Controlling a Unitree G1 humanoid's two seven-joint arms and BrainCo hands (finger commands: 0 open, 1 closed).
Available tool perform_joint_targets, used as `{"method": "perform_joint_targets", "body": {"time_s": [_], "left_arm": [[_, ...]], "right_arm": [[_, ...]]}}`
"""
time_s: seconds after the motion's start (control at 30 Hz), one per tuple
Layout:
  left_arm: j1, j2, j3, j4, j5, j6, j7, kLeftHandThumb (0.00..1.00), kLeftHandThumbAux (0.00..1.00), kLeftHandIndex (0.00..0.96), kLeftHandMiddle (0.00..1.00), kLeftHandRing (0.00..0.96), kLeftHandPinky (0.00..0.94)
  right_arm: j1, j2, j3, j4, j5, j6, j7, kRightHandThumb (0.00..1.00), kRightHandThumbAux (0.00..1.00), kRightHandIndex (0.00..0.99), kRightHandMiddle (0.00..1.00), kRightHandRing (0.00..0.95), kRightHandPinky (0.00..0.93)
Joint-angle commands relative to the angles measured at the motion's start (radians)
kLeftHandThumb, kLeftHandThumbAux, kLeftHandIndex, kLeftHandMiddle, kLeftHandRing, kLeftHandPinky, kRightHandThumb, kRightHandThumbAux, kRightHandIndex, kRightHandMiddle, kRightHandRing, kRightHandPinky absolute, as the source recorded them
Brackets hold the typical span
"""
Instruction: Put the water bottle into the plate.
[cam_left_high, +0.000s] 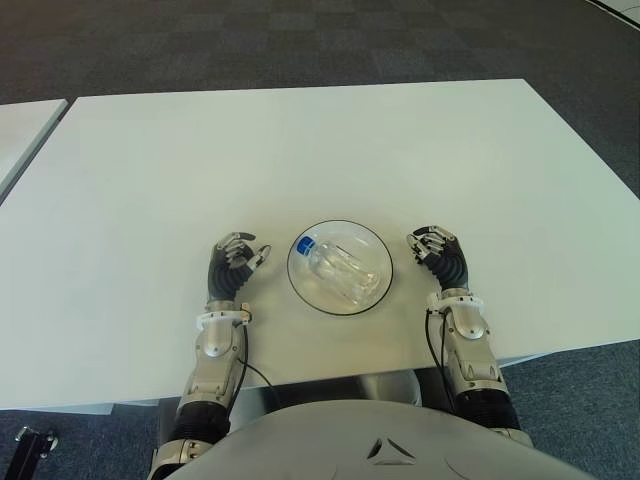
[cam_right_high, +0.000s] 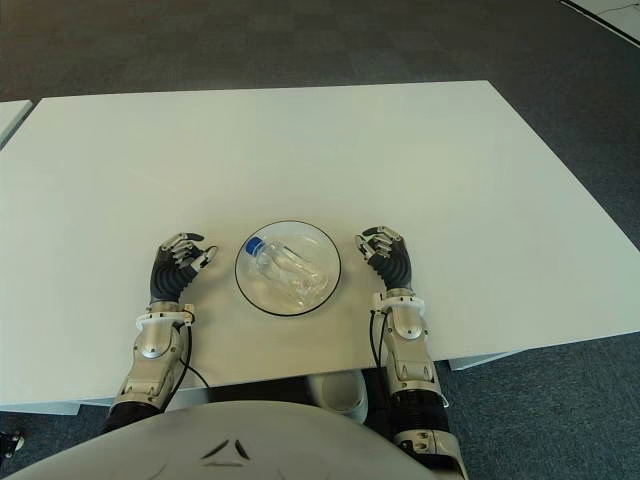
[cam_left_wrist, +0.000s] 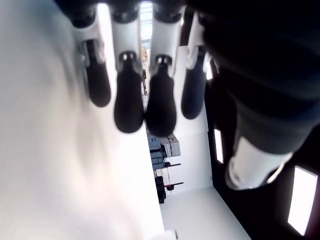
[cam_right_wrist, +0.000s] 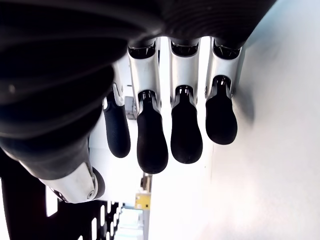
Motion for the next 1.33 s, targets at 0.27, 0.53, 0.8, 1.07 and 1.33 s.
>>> {"method": "perform_joint_targets", "body": {"time_s": [0.27,0.53,0.8,1.07,1.33], "left_arm": [[0.032,-0.004,0.001,0.013,0.004,0.052,-0.002,0.705,0.716,0.436,0.704,0.683,0.660],[0.040,-0.002,0.000,-0.015,0.022,0.068,0.006,0.705,0.716,0.435,0.714,0.693,0.672],[0.047,0.000,0.002,-0.022,0.021,0.049,0.002,0.704,0.716,0.435,0.705,0.684,0.660],[0.048,0.003,0.001,-0.023,0.025,0.044,0.000,0.704,0.716,0.435,0.701,0.682,0.656],[0.045,0.024,-0.013,-0.010,0.056,0.016,-0.007,0.703,0.717,0.435,0.700,0.685,0.662]], "right_arm": [[0.036,0.016,0.016,-0.013,-0.002,0.038,0.002,0.706,0.729,0.439,0.704,0.694,0.701],[0.041,0.018,0.026,-0.030,-0.008,0.060,0.005,0.705,0.729,0.439,0.715,0.706,0.713],[0.044,0.019,0.034,-0.038,-0.014,0.070,0.006,0.704,0.729,0.438,0.716,0.707,0.712],[0.045,0.020,0.038,-0.042,-0.014,0.078,0.000,0.705,0.730,0.438,0.717,0.706,0.706],[0.046,0.021,0.039,-0.041,-0.013,0.078,-0.001,0.705,0.729,0.438,0.716,0.703,0.703]]}}
